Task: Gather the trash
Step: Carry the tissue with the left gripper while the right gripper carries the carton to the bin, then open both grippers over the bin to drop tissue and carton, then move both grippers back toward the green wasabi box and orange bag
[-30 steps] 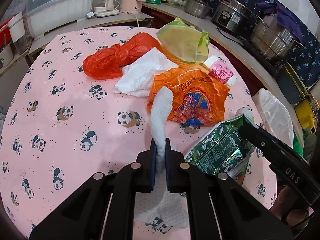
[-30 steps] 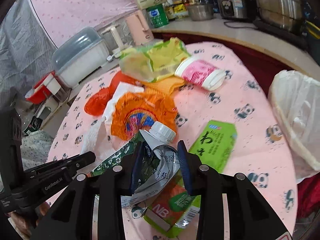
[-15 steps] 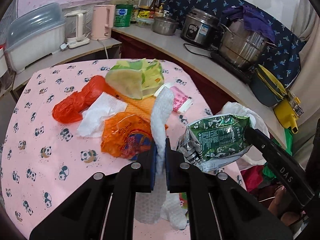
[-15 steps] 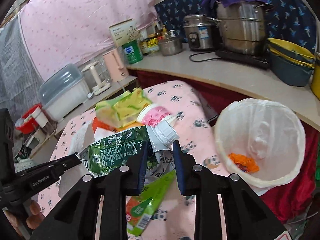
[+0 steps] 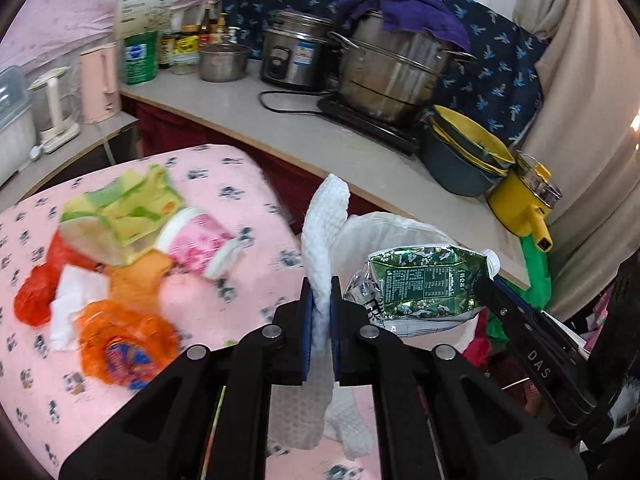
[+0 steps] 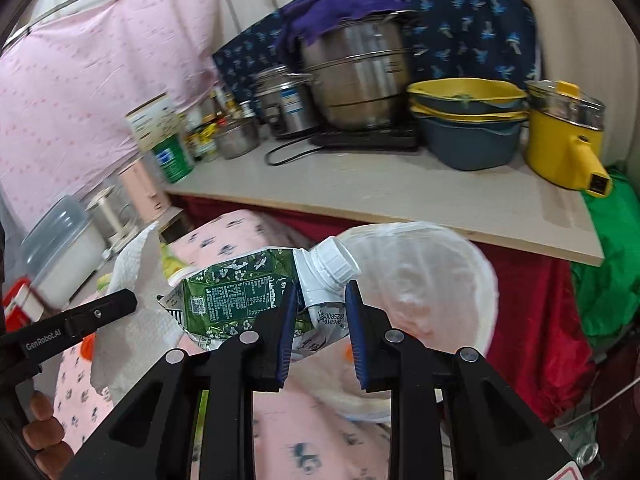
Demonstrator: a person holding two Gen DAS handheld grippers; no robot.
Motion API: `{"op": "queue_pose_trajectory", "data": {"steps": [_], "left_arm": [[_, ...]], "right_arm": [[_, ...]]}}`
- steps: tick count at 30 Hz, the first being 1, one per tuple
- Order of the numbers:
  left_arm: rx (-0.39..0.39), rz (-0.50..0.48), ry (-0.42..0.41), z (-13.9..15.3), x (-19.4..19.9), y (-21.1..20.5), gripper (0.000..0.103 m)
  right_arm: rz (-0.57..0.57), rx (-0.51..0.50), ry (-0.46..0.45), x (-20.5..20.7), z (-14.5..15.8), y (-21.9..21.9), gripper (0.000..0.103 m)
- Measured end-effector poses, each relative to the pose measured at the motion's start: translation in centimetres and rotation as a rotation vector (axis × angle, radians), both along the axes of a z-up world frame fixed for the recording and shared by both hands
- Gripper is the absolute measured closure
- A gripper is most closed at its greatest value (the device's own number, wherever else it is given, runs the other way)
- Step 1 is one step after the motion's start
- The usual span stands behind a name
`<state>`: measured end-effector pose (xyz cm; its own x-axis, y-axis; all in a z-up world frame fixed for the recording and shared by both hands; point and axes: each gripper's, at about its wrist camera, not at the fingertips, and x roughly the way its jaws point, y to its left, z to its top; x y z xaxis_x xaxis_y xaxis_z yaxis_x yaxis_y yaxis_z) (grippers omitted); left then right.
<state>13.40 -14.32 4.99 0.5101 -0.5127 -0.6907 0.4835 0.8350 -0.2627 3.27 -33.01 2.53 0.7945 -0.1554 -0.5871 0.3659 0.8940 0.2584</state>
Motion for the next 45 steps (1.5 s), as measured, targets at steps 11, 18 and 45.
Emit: {"op": "queue_pose_trajectory", "data": {"steps": [11, 18, 45], "left_arm": [[-0.006, -0.151, 0.016, -1.4, 1.5, -9.8, 0.095], [0.026, -0.18, 0.037, -3.6, 2.2, -12.9, 0.094], [0.091, 0.038, -0.059, -2.9, 2.6, -6.1, 0.029]], "right_arm": [[-0.189, 0.001, 0.032, -2.0, -1.8, -7.5, 0.079], [-0.219, 0.008, 0.056, -2.1, -3.2, -8.8, 0.079], [-0.076, 0.017, 0.02, 1.0, -1.7, -3.2, 0.06]]}}
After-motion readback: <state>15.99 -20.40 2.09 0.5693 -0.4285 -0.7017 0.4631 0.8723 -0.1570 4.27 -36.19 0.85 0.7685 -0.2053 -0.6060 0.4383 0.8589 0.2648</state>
